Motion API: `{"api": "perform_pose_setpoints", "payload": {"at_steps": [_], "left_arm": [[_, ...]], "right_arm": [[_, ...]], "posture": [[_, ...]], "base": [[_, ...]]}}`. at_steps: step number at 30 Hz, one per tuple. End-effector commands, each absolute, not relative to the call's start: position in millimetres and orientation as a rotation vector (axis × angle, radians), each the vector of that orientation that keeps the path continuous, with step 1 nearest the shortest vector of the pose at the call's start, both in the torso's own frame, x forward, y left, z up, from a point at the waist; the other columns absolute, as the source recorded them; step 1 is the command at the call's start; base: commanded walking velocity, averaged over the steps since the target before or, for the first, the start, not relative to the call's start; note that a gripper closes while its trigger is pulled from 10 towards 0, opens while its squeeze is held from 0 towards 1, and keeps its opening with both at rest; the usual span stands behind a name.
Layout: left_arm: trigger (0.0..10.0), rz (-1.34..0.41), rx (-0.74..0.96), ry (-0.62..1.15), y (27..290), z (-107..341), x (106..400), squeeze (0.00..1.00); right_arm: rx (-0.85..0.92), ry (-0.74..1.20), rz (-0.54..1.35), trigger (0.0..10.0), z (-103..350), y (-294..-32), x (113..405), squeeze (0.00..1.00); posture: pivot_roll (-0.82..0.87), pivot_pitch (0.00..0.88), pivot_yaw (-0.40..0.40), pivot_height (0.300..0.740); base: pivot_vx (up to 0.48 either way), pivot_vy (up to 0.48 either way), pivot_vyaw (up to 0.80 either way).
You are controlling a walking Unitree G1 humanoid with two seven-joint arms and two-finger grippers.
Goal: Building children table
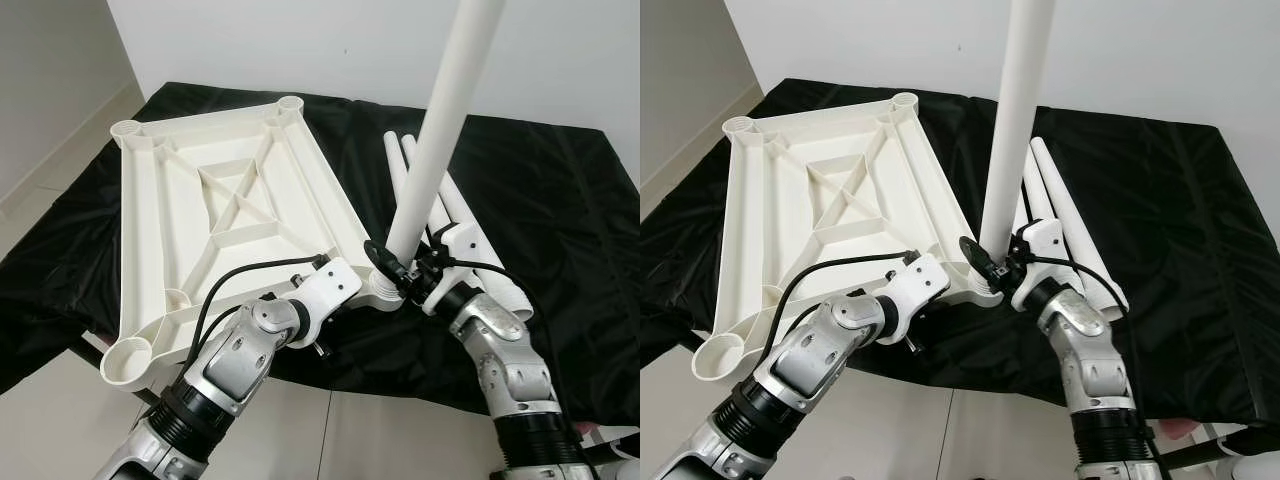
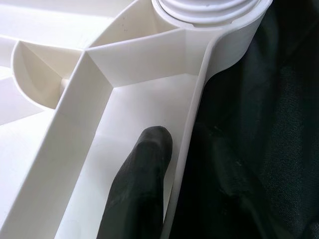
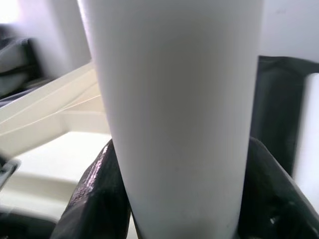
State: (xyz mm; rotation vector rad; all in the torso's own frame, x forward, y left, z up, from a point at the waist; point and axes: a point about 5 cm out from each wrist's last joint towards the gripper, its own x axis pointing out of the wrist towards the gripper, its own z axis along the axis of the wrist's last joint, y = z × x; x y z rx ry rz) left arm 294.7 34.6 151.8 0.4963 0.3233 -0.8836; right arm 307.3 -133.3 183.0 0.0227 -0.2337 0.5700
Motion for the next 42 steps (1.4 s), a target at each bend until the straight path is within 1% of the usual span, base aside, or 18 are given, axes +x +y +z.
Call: {"api": "perform_pose_setpoints", "payload": {"at_steps": [1, 2, 4, 6, 7, 8, 9, 17, 18, 19, 20, 30, 35, 36, 37, 42], "left_arm": [[10.0, -0.925, 0.485, 0.463, 34.0, 124.4, 285.1, 0.0], [10.0, -0.923, 0.482, 0.462, 33.8, 124.3, 284.9, 0.0], [10.0, -0.923, 0.482, 0.462, 33.8, 124.3, 284.9, 0.0], [10.0, -0.921, 0.479, 0.462, 33.3, 124.2, 284.6, 0.0], [10.0, -0.921, 0.479, 0.462, 33.3, 124.2, 284.6, 0.0], [10.0, -0.921, 0.477, 0.461, 32.6, 123.9, 284.2, 0.0], [10.0, -0.921, 0.477, 0.461, 32.3, 123.8, 284.0, 0.0], [10.0, -0.926, 0.474, 0.456, 29.7, 123.9, 283.4, 0.0], [10.0, -0.926, 0.474, 0.456, 29.6, 123.8, 283.2, 0.0], [10.0, -0.926, 0.474, 0.456, 29.6, 123.8, 283.2, 0.0], [10.0, -0.927, 0.475, 0.457, 29.9, 123.6, 283.1, 0.0], [10.0, -0.923, 0.478, 0.458, 31.5, 123.5, 283.7, 0.0], [10.0, -0.92, 0.48, 0.458, 32.3, 123.1, 284.1, 0.0], [10.0, -0.921, 0.481, 0.457, 32.6, 122.9, 284.1, 0.0], [10.0, -0.921, 0.483, 0.456, 32.8, 123.0, 284.3, 0.0], [10.0, -0.925, 0.49, 0.453, 33.4, 123.2, 285.0, 0.0]], "right_arm": [[0.054, -0.232, 0.556, 10.0, 179.9, -114.6, 303.5, 0.0], [0.073, -0.226, 0.514, 10.0, 177.0, -107.6, 302.0, 0.0], [0.073, -0.226, 0.514, 10.0, 177.0, -107.6, 302.0, 0.0], [0.104, -0.215, 0.432, 10.0, 173.5, -100.9, 301.7, 0.0], [0.104, -0.215, 0.432, 10.0, 173.5, -100.9, 301.7, 0.0], [0.097, -0.215, 0.328, 10.0, 171.9, -95.1, 302.3, 0.0], [0.097, -0.217, 0.299, 10.0, 171.7, -93.1, 302.3, 0.0], [0.118, -0.207, 0.184, 10.0, 169.6, -84.6, 300.3, 0.0], [0.123, -0.21, 0.187, 10.0, 169.6, -83.6, 299.2, 0.31], [0.123, -0.21, 0.187, 10.0, 169.6, -83.6, 299.2, 0.31], [0.124, -0.21, 0.185, 10.0, 169.3, -83.5, 298.1, 1.0], [0.151, -0.252, 0.206, 10.0, 174.7, -88.6, 292.0, 1.0], [0.149, -0.281, 0.186, 10.0, 177.4, -99.9, 287.0, 1.0], [0.126, -0.291, 0.171, 10.0, 177.9, -104.4, 285.9, 1.0], [0.121, -0.302, 0.162, 10.0, 179.1, -109.0, 284.1, 0.0], [0.1, -0.319, 0.152, 10.0, 180.0, -116.3, 279.1, 0.0]], "posture": [[-0.09, 0.153, 0.027, 0.74], [-0.09, 0.151, 0.025, 0.74], [-0.09, 0.151, 0.025, 0.74], [-0.09, 0.147, 0.023, 0.74], [-0.09, 0.147, 0.023, 0.74], [-0.09, 0.143, 0.02, 0.74], [-0.09, 0.143, 0.02, 0.74], [-0.09, 0.137, 0.02, 0.74], [-0.09, 0.135, 0.021, 0.74], [-0.09, 0.135, 0.021, 0.74], [-0.09, 0.134, 0.021, 0.74], [-0.09, 0.138, 0.019, 0.74], [-0.1, 0.138, 0.018, 0.74], [-0.1, 0.137, 0.02, 0.74], [-0.1, 0.137, 0.021, 0.74], [-0.11, 0.135, 0.027, 0.74]], "base": [[0.0, 0.0, 0.0], [0.0, 0.0, 0.0], [0.0, 0.0, 0.0], [0.0, 0.0, 0.0], [0.0, 0.0, 0.0], [0.0, 0.0, 0.0], [0.0, 0.0, 0.0], [0.0, 0.0, 0.0], [0.0, 0.0, 0.0], [0.0, 0.0, 0.0], [0.0, 0.0, 0.0], [0.0, 0.0, 0.0], [0.0, 0.0, 0.0], [0.0, 0.0, 0.0], [0.0, 0.0, 0.0], [0.0, 0.0, 0.0]]}}
